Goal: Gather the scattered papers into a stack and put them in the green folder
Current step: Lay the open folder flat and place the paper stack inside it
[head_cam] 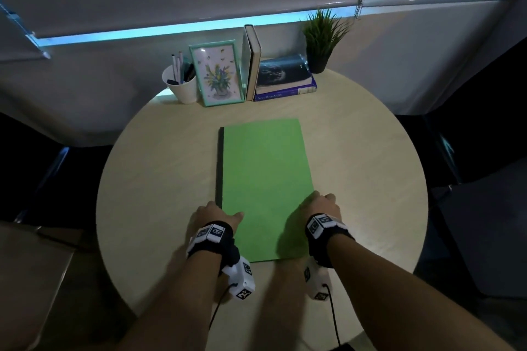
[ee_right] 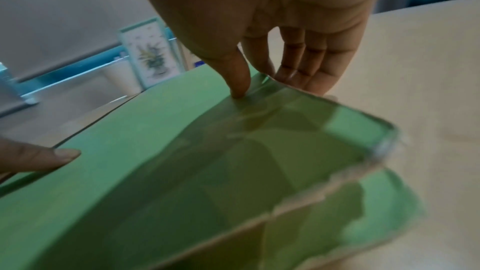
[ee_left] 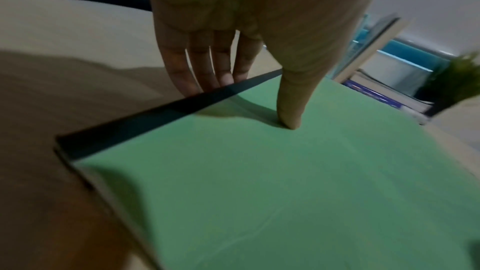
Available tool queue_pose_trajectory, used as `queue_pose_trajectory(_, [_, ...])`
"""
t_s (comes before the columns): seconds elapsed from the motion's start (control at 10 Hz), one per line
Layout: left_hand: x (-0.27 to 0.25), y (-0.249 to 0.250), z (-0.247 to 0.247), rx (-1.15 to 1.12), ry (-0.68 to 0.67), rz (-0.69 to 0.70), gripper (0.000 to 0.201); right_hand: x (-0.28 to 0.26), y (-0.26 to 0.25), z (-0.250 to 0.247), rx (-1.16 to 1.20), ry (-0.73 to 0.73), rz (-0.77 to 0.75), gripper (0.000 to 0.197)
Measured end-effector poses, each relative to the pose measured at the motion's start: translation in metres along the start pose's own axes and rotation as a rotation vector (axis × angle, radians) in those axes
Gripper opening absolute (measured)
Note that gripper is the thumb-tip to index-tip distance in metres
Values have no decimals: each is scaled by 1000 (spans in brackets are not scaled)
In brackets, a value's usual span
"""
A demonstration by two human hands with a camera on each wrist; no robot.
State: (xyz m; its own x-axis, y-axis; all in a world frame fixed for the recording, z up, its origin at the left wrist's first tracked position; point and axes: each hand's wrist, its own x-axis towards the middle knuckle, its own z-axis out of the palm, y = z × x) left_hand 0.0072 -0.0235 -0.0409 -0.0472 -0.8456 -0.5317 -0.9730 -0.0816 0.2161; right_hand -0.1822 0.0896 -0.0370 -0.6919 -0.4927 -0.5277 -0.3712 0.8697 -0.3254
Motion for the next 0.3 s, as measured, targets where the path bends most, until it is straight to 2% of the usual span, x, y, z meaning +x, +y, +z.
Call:
queue_pose_trajectory(0.1, [2,-22,-7,35,26,-22,90,-12,-21,12,-72,-25,-51,26])
queue_pose_trajectory(0.3, [-4,-26,-15,68,14,12,70,-17,-21,2,-139,-59,-95,29])
